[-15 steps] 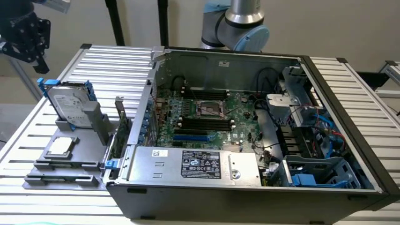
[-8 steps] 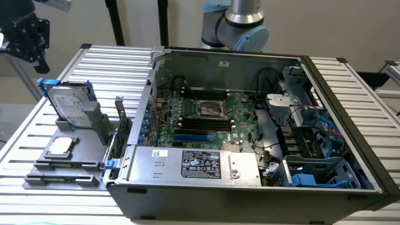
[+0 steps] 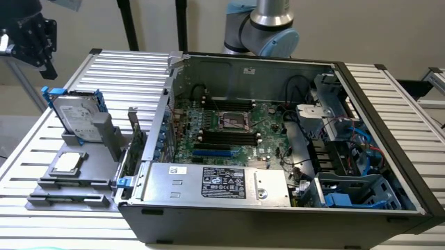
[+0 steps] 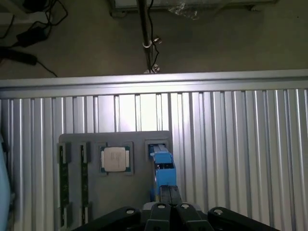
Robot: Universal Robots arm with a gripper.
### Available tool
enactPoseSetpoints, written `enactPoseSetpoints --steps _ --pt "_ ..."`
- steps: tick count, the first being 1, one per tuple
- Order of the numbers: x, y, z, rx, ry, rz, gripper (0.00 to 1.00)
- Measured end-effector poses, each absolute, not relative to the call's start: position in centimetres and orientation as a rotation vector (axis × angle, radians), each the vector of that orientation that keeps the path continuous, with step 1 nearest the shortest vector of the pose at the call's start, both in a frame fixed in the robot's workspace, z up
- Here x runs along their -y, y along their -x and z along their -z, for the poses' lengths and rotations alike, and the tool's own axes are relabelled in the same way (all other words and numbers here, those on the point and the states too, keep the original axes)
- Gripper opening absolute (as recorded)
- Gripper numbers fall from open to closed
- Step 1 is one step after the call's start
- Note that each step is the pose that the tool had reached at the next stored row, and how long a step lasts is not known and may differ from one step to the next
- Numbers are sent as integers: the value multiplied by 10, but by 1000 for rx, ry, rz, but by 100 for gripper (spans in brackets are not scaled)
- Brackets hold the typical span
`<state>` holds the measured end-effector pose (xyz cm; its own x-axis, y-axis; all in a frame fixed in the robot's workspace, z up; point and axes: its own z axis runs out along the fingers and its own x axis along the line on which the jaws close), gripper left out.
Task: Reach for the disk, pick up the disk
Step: 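Pick up the disk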
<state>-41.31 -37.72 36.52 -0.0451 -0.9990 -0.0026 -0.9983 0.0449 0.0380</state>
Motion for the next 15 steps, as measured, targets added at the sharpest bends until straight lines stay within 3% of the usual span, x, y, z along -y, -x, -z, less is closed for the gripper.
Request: enactPoseSetpoints --steps 4,6,9,11,15 --pt "377 413 -365 2250 -2157 46 18" --pt "377 413 -365 2249 -2158 46 30" --pt "377 413 -365 2249 -2158 46 36" --pt "377 413 -365 2249 -2158 46 48" --pt "377 413 -360 2248 -2159 45 48"
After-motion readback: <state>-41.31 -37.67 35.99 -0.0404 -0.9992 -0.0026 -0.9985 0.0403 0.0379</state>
